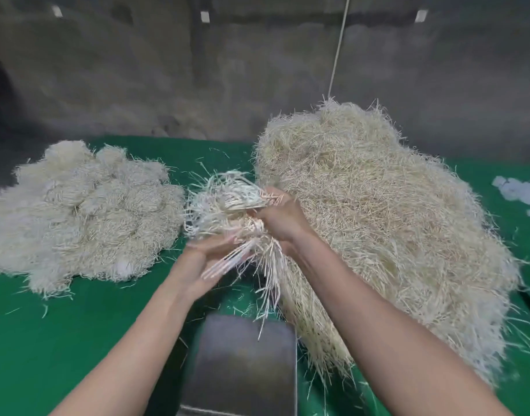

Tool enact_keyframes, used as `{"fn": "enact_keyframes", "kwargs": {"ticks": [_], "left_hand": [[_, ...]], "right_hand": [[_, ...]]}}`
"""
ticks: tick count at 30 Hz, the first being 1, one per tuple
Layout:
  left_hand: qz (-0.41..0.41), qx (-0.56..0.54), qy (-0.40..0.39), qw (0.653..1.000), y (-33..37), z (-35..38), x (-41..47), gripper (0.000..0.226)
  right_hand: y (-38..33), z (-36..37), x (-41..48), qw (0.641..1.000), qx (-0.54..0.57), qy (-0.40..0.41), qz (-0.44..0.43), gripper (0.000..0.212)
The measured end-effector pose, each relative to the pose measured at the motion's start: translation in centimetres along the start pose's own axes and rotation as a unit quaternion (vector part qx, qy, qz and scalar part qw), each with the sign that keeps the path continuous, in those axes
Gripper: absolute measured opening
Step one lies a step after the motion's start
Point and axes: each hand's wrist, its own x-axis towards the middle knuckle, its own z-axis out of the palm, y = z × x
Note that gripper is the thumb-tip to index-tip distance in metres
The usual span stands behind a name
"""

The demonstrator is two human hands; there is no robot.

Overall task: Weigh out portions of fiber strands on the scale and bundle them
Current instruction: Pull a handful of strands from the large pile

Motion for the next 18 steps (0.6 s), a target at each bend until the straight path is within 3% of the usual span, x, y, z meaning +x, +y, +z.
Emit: {"fn": "enact_keyframes", "kwargs": {"ticks": [1,3,4,6,8,10,13,16,18], "left_hand": [[0.036,0.010,-0.028,0.999,0.4,-1.3,-0.3,0.063],[0.024,-0.014,-0.044,0.999,2.0,-3.1,-1.1,0.099],[0.041,0.034,-0.057,0.997,2.6,-3.0,-1.4,0.101],[0.083,0.188,-0.027,0.978,2.7,-2.0,-1.8,0.081],[0.120,0.279,0.058,0.951,1.4,-1.8,-1.6,0.064],[0.116,0.290,0.121,0.942,-0.5,-3.2,-1.4,0.072],[0.081,0.294,0.113,0.946,-3.7,-6.5,-2.0,0.057],[0.036,0.306,0.095,0.947,-7.0,-8.4,-2.5,0.045],[0.047,0.360,0.106,0.926,-8.2,-9.1,-2.7,0.045]], "right_hand": [[-0.3,0.1,-0.2,1.000,0.002,0.019,-0.008,0.055],[-0.3,0.6,-0.8,0.999,-0.020,0.026,-0.027,0.060],[0.2,1.1,-1.1,0.998,-0.041,0.013,-0.040,0.061],[1.7,2.4,-2.5,0.995,-0.080,-0.014,-0.056,0.056],[3.7,3.2,-4.0,0.990,-0.117,-0.028,-0.067,0.051],[6.0,2.7,-5.3,0.985,-0.148,-0.055,-0.071,0.067],[9.4,0.7,-7.0,0.949,-0.295,-0.099,-0.041,0.095],[13.1,-0.1,-8.1,0.878,-0.471,-0.076,-0.046,0.078],[14.8,-0.3,-8.7,0.869,-0.490,-0.050,-0.055,0.060]]}}
